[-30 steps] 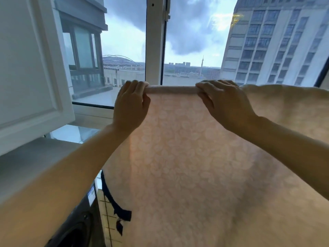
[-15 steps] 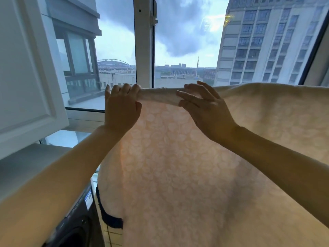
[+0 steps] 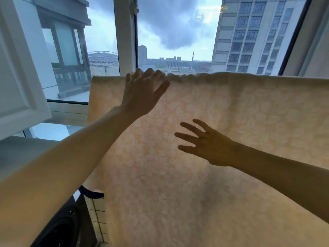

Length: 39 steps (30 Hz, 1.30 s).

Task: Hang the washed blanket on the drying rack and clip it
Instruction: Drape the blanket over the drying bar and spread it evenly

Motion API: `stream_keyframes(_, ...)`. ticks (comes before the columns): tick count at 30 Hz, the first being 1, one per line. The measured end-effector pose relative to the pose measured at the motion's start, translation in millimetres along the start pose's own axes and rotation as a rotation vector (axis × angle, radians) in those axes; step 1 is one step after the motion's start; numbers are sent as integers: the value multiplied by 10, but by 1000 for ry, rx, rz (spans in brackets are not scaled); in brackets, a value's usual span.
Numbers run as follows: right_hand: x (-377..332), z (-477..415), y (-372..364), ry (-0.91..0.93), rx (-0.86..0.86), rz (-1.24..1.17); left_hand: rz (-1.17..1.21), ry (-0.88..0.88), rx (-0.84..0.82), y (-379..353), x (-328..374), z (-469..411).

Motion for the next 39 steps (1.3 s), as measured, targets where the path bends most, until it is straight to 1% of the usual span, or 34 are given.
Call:
stream_keyframes(3,-1,17,-48,12,26,51,27,40,81,-3,14,-8)
stream_keyframes(6,60,6,-127,9,-10,86,-14,45,123,0,-28,12)
stream_keyframes(7,77,-3,-102,-4,23,73,-23,49,127,-4,-45,18)
stream_keyframes(9,169,-53,94,-65,168,46,-33,49,135,-11,-82,32)
stream_keyframes(10,267,-91,255,-115,265,52,-35,44,143,-7,-98,36)
stream_keyframes(12,587,-136,619,-278,465,98,-13,43,156,3,-132,40)
stream_keyframes(13,786,-143,751,-380,507,117,9,50,157,13,-144,38)
stream_keyframes(14,993,-144,836,-479,502,129,32,60,159,22,-157,33)
stream_keyframes(16,1345,-120,882,-642,409,100,63,68,167,48,-165,38)
stream_keyframes(18,1540,-65,908,-718,381,38,64,55,189,75,-164,44)
stream_keyframes(21,1608,-2,939,-714,446,-156,44,24,195,71,-142,51)
stream_keyframes(23,1618,29,946,-717,463,-220,38,22,184,65,-121,52)
stream_keyframes(28,1603,56,1062,-694,552,-244,33,16,144,108,-28,59)
stream_keyframes(32,1684,161,1294,-711,609,-128,87,11,86,193,-90,22)
stream_keyframes(34,1640,218,1346,-676,639,-126,87,6,71,240,-207,57)
stream_keyframes(37,1442,181,1181,-550,563,-140,48,47,63,277,-386,143)
stream_keyframes(39,1472,185,1118,-533,542,-226,20,71,66,280,-413,162)
Point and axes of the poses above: each hand's wrist, its own z-axis away from the middle knuckle, its own y-axis out of the back of the hand, x = y × z, the point moved 9 cm from there along -z, towards the middle knuckle, and after that the axes turned 6 degrees about x, right-handed, at the moved point
